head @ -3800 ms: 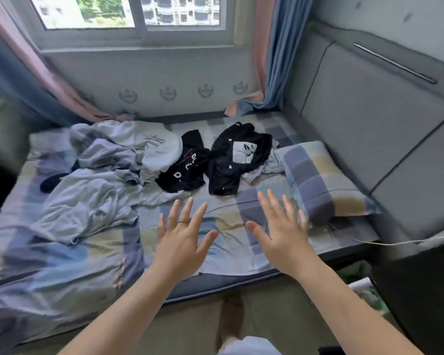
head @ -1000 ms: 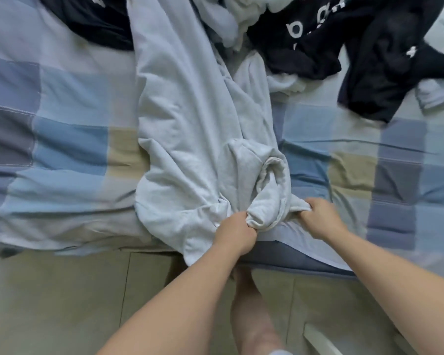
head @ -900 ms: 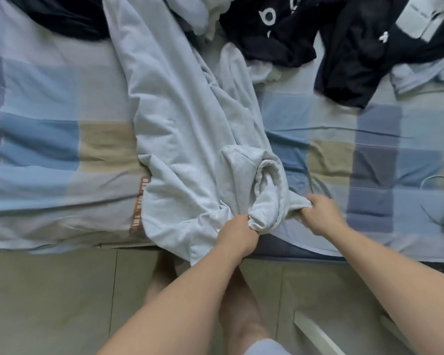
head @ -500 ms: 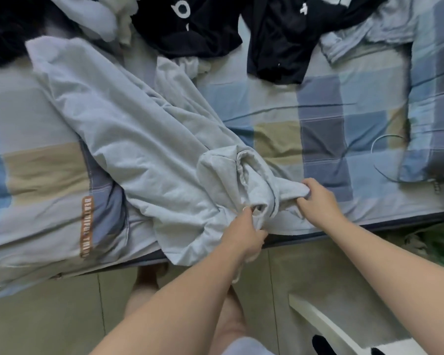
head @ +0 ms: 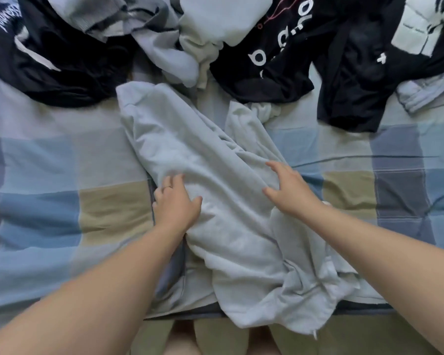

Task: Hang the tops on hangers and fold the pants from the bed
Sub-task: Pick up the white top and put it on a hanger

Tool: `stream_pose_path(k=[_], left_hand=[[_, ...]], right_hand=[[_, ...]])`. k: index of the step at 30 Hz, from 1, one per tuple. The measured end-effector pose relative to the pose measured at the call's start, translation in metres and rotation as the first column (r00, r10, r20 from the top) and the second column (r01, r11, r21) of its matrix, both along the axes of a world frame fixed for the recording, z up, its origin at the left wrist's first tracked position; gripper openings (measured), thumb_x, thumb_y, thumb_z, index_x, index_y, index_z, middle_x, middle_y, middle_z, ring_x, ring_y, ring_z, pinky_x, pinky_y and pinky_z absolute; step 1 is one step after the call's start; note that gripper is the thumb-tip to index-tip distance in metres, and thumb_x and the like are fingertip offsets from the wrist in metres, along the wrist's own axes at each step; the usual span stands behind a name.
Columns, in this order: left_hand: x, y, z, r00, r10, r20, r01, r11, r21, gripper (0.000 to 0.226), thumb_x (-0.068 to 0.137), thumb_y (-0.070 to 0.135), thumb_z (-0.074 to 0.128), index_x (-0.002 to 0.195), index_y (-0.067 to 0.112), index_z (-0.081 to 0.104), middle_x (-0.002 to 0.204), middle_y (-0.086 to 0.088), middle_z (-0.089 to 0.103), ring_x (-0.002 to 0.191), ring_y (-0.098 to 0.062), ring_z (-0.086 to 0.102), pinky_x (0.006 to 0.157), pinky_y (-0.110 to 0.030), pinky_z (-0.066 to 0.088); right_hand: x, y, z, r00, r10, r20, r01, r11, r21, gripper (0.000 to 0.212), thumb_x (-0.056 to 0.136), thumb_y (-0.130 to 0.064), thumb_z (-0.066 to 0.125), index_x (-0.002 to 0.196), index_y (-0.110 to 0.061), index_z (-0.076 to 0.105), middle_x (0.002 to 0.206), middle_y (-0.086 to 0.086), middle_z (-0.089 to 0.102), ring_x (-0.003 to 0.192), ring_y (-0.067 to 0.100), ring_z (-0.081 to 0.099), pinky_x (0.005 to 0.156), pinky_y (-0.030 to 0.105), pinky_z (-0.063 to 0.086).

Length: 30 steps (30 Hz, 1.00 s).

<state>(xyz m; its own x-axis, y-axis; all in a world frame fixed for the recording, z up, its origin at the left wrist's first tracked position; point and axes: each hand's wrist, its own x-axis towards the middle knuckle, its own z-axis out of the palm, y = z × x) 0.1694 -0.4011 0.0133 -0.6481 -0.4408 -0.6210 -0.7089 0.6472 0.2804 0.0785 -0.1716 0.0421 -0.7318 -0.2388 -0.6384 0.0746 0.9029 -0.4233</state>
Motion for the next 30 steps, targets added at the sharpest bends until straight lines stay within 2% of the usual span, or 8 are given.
stream_pose_path(k=[5, 9, 14, 20, 22, 25, 28, 30], left_hand=[[-0.057, -0.089, -0.035, 0.983, 0.115, -0.145, -0.124, 0.991, -0.055, 0.095, 0.087, 0.045, 0.07, 0.157, 0.026, 0.008, 0.167, -0.004, 0.001, 0.148, -0.036, 0.019, 0.118, -0.05, 0.025], [-0.103, -0.144, -0.072, 0.926, 0.285, -0.247, -0.271, 0.958, 0.09, 0.099, 0.088, 0.044, 0.071, 0.157, 0.031, 0.001, 0.16, -0.011, 0.025, 0.14, -0.036, 0.038, 0.113, -0.053, 0.036], [-0.122, -0.175, -0.121, 0.95, 0.218, -0.225, -0.2, 0.975, 0.1, 0.041, 0.091, 0.028, 0.067, 0.119, 0.028, 0.037, 0.132, -0.006, 0.047, 0.122, -0.033, 0.05, 0.106, -0.05, 0.04], [-0.124, -0.188, -0.139, 0.919, 0.295, -0.261, -0.193, 0.915, 0.355, 0.026, 0.088, 0.02, 0.069, 0.101, 0.03, 0.049, 0.105, 0.008, 0.057, 0.106, -0.021, 0.057, 0.094, -0.039, 0.048], [-0.121, -0.19, -0.135, 0.9, 0.335, -0.279, -0.196, 0.883, 0.426, 0.024, 0.086, 0.024, 0.073, 0.097, 0.027, 0.052, 0.094, 0.014, 0.055, 0.09, -0.014, 0.056, 0.075, -0.029, 0.047], [-0.11, -0.183, -0.125, 0.861, 0.397, -0.317, -0.247, 0.872, 0.422, 0.023, 0.086, 0.043, 0.072, 0.086, 0.027, 0.055, 0.084, 0.015, 0.058, 0.084, -0.015, 0.058, 0.079, -0.031, 0.044], [-0.087, -0.166, -0.108, 0.805, 0.528, -0.27, -0.383, 0.811, 0.442, 0.04, 0.086, 0.05, 0.07, 0.064, 0.022, 0.051, 0.056, 0.015, 0.05, 0.061, -0.015, 0.049, 0.057, -0.019, 0.039], [-0.063, -0.147, -0.091, 0.813, 0.555, -0.175, -0.434, 0.779, 0.452, 0.049, 0.085, 0.049, 0.071, 0.056, 0.02, 0.044, 0.044, 0.014, 0.04, 0.053, -0.015, 0.041, 0.047, -0.023, 0.032]], right_hand=[[-0.056, -0.088, -0.048, 0.99, 0.109, -0.088, -0.106, 0.994, 0.036, 0.075, 0.09, -0.033, 0.063, 0.155, -0.028, 0.026, 0.155, 0.003, 0.039, 0.141, 0.031, 0.036, 0.112, 0.049, 0.034], [-0.104, -0.158, -0.085, 0.98, 0.088, -0.178, -0.085, 0.996, 0.019, 0.09, 0.085, -0.042, 0.064, 0.159, -0.03, 0.014, 0.16, 0.002, 0.031, 0.147, 0.029, 0.026, 0.115, 0.05, 0.024], [-0.136, -0.22, -0.128, 0.981, 0.07, -0.183, -0.076, 0.997, -0.023, 0.099, 0.081, -0.054, 0.071, 0.159, -0.026, 0.016, 0.154, 0.008, 0.038, 0.14, 0.03, 0.04, 0.112, 0.045, 0.037], [-0.143, -0.256, -0.134, 0.964, -0.264, -0.035, 0.24, 0.917, -0.318, 0.038, 0.09, -0.034, 0.07, 0.12, -0.012, 0.061, 0.113, 0.006, 0.068, 0.103, 0.025, 0.066, 0.088, 0.041, 0.056], [-0.134, -0.254, -0.126, 0.972, -0.221, -0.076, 0.187, 0.931, -0.315, 0.026, 0.092, -0.027, 0.064, 0.111, -0.009, 0.063, 0.107, 0.008, 0.069, 0.098, 0.025, 0.066, 0.084, 0.041, 0.056], [-0.111, -0.23, -0.109, 0.974, -0.163, -0.16, 0.104, 0.941, -0.324, 0.011, 0.093, -0.022, 0.061, 0.092, -0.012, 0.056, 0.085, -0.002, 0.06, 0.079, 0.015, 0.057, 0.068, 0.033, 0.044], [-0.088, -0.195, -0.085, 0.975, -0.166, -0.149, 0.112, 0.941, -0.32, 0.025, 0.089, -0.014, 0.063, 0.075, -0.02, 0.044, 0.07, -0.008, 0.047, 0.064, 0.005, 0.043, 0.059, 0.025, 0.036], [-0.071, -0.171, -0.064, 0.98, -0.161, -0.121, 0.117, 0.944, -0.308, 0.03, 0.086, -0.007, 0.065, 0.07, -0.021, 0.043, 0.067, -0.008, 0.045, 0.06, 0.003, 0.039, 0.054, 0.02, 0.032]])
